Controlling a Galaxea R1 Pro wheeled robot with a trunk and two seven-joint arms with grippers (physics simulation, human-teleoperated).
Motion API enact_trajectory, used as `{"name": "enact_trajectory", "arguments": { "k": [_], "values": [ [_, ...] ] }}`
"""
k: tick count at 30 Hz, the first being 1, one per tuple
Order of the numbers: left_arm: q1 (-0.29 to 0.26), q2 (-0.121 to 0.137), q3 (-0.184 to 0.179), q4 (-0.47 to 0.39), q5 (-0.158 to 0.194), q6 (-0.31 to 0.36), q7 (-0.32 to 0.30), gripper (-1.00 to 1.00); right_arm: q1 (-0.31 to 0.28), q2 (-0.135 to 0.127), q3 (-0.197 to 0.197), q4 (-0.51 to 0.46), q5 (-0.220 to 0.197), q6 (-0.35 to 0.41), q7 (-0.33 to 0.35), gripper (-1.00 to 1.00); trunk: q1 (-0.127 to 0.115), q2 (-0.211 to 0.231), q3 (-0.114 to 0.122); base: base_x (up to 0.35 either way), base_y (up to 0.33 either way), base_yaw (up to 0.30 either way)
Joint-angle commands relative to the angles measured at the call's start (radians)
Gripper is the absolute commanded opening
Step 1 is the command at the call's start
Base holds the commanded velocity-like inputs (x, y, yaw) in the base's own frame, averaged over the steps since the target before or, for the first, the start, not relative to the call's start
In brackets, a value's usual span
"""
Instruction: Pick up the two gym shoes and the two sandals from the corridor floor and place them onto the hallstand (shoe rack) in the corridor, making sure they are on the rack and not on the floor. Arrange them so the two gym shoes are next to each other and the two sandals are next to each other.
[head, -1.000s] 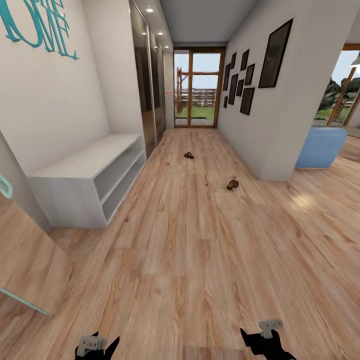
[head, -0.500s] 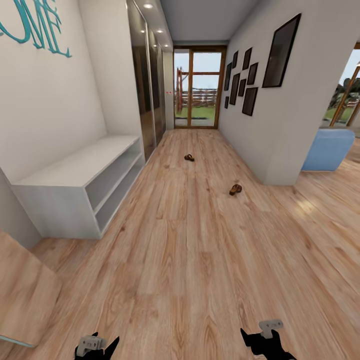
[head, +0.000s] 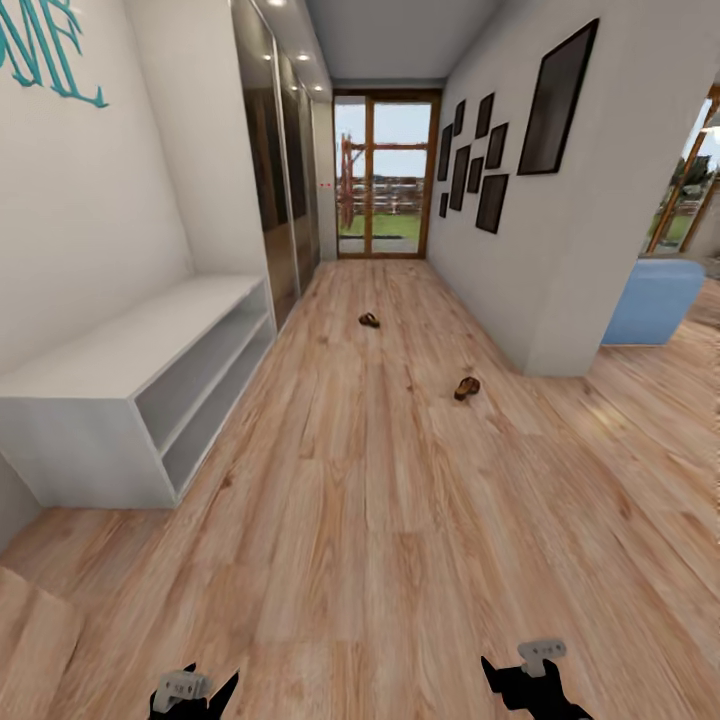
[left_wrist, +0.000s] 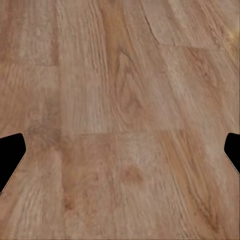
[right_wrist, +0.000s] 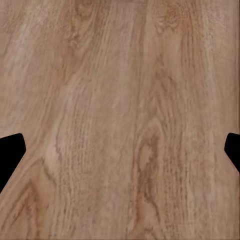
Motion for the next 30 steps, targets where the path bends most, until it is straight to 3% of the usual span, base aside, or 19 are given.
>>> {"name": "enact_trajectory", "arguments": {
  "k": [1,30],
  "values": [
    [-0.001,0.0,0.009,0.0,-0.01,-0.005,-0.004,1.0,-0.001,0.0,0.001,0.001,-0.001,-0.003,0.003,1.0,0.0,0.0,-0.001,0.337,0.0,-0.195],
    [0.001,-0.001,0.007,-0.005,-0.011,-0.005,-0.004,1.0,-0.001,-0.006,0.001,0.001,-0.001,-0.003,0.005,1.0,0.0,0.0,-0.001,0.337,0.0,-0.024]
  ]
}}
